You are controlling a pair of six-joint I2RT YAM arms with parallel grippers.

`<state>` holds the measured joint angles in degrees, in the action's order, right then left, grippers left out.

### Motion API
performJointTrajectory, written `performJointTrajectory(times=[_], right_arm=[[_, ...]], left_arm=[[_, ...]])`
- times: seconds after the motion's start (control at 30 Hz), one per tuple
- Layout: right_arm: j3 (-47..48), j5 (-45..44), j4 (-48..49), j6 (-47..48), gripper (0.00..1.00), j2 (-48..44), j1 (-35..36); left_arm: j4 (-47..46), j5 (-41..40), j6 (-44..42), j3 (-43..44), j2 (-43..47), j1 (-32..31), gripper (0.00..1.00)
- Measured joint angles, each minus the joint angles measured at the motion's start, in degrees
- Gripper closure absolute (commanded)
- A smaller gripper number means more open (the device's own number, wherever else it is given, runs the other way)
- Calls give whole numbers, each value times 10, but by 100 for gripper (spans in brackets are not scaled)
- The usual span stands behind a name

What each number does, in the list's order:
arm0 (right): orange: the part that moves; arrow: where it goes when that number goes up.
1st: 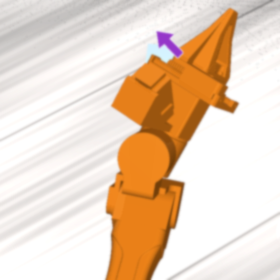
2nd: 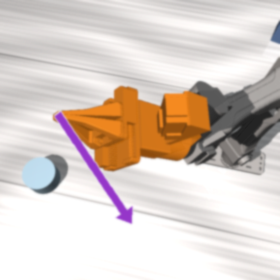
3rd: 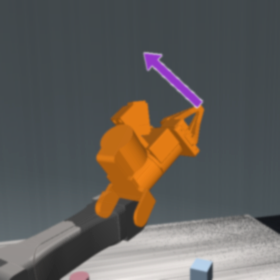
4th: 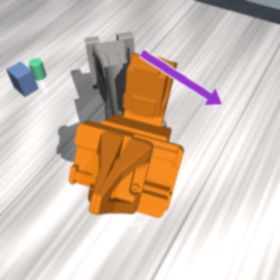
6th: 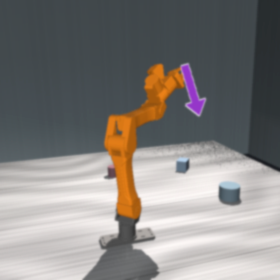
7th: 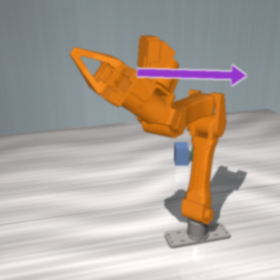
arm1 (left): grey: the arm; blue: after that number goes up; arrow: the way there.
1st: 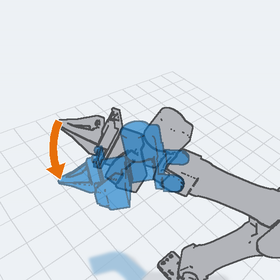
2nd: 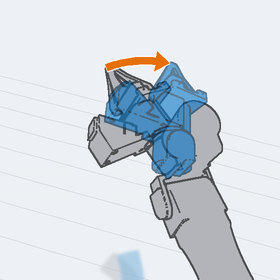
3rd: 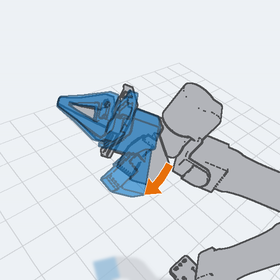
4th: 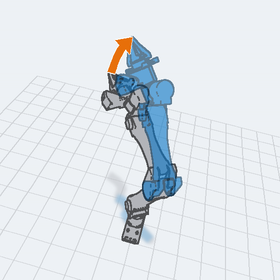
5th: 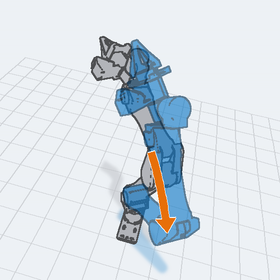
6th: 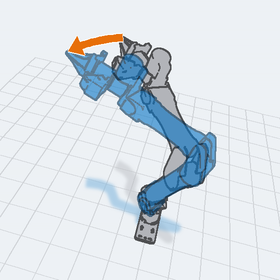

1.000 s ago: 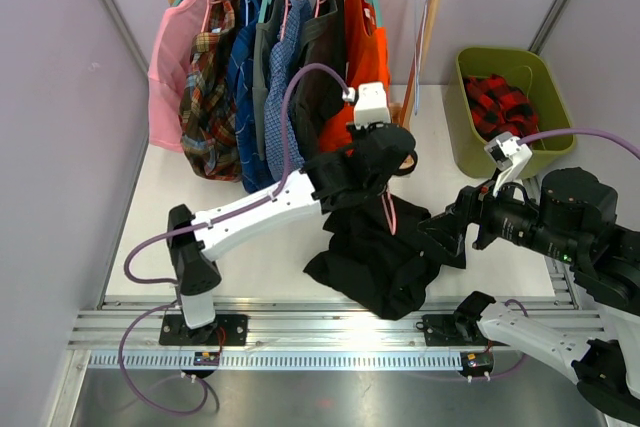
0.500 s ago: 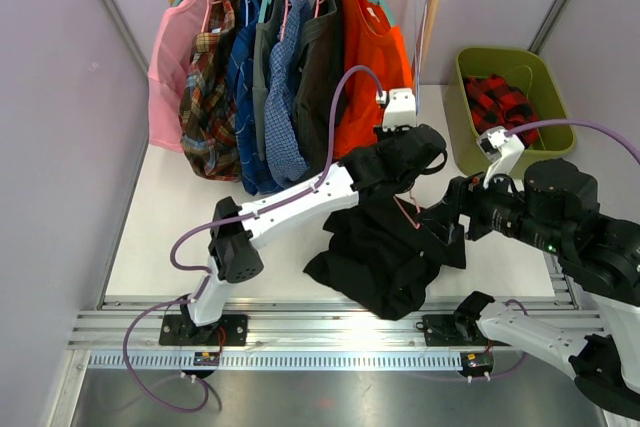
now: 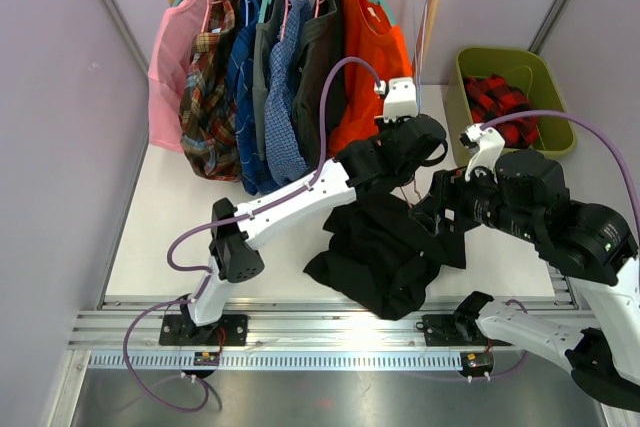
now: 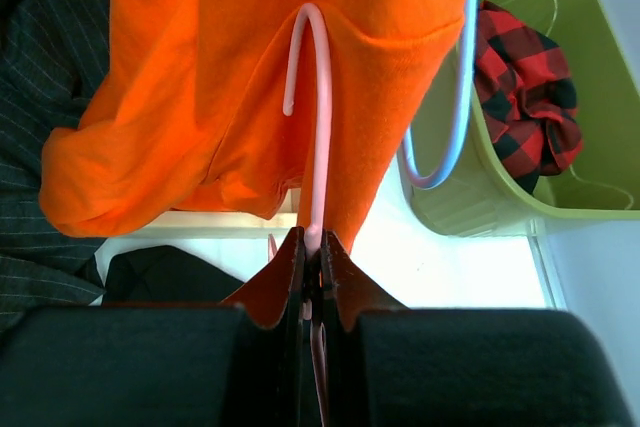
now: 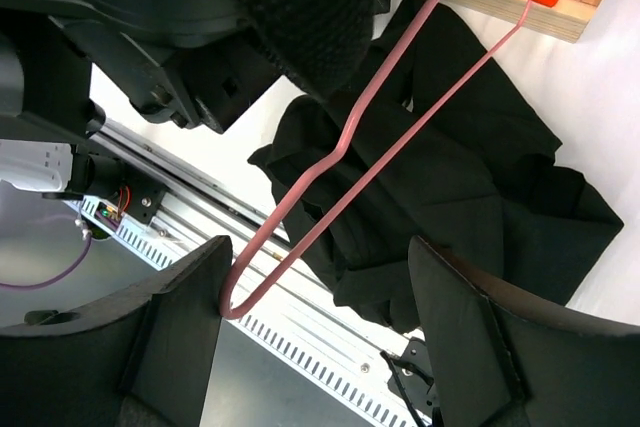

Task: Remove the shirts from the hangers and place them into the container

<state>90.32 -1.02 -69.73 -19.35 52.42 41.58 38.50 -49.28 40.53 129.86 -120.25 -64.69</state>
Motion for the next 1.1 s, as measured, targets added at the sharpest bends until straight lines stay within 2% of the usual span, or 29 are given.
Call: performJointTrajectory(times=[0.27,0.53,0.83,0.93,1.1], right_arm=[[6,-39,-17,-2,24,0,0],[17,-77,-37,-3,25,-10,0],[17,-85,-39,-4,26,-10,0],[17,-84,-39,-4,25,-11,0],[17,-66,-36,-3,18,-25,0]], left_arm=[[-10,10,-16,-17,8,-6,100],[-28,23,-42,-127,94,-43,100],[-76,31,-67,-136,172,-69,100],[-84,31,-73,-137,173,-68,100],[-92,37,-77,-159,173,-64,100]])
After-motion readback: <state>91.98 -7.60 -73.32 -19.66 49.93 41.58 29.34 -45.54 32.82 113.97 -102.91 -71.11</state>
